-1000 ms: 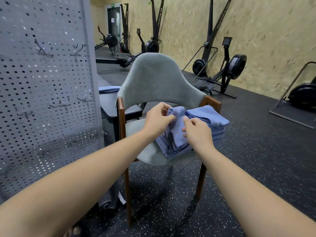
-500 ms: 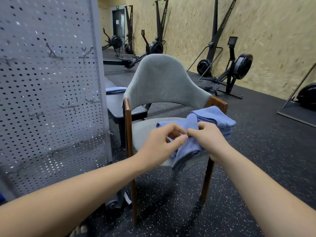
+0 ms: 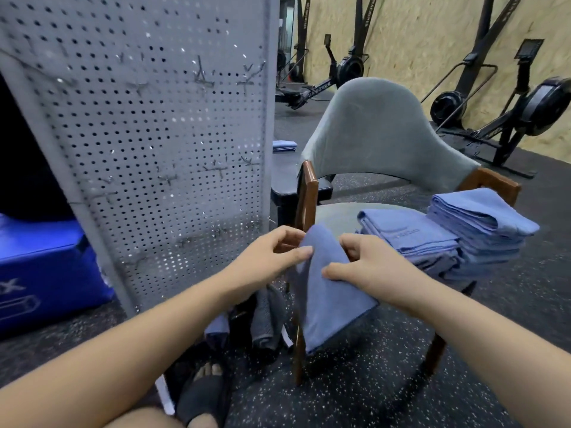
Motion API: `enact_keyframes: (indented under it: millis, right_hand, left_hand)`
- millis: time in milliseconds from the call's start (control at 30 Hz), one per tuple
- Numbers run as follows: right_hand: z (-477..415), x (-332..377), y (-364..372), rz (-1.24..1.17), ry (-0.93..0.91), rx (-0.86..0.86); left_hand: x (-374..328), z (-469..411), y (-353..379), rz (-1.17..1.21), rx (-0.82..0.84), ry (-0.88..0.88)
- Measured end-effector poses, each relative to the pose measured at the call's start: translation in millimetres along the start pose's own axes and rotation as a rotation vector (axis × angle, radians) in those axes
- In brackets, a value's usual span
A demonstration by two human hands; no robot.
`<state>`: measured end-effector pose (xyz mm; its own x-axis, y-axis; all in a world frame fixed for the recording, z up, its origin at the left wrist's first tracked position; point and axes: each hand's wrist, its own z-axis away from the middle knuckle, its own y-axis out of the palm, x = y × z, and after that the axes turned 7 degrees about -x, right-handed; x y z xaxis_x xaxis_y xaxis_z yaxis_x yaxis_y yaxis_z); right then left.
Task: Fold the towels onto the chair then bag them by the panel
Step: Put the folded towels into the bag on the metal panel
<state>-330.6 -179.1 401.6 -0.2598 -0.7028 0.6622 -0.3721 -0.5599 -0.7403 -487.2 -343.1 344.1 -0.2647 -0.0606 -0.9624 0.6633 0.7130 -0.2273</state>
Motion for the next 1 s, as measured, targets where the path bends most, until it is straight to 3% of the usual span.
enact_keyframes:
  millis: [367, 700, 867, 1000]
  right_hand:
    - [-28.0, 2.4, 136.2, 0.111, -0.166, 0.084]
    - [-22.4, -18.3, 285.3, 0.065, -0.088, 0.284]
    - [-21.9, -26.5, 351.7, 0.048, -0.022, 0.337]
    - [-40.0, -20.1, 383.3, -0.026, 0.071, 0.277]
  left_hand:
    - [87.9, 46.2, -70.7, 0.044, -0.145, -0.099]
    - [206.9, 96.1, -117.4, -0.062, -0.126, -0.449]
    - [257.8, 107.3, -127.4, -0.217, -0.236, -0.577]
    - [276.3, 90.8, -136.6, -0.362, -0.355, -0.541]
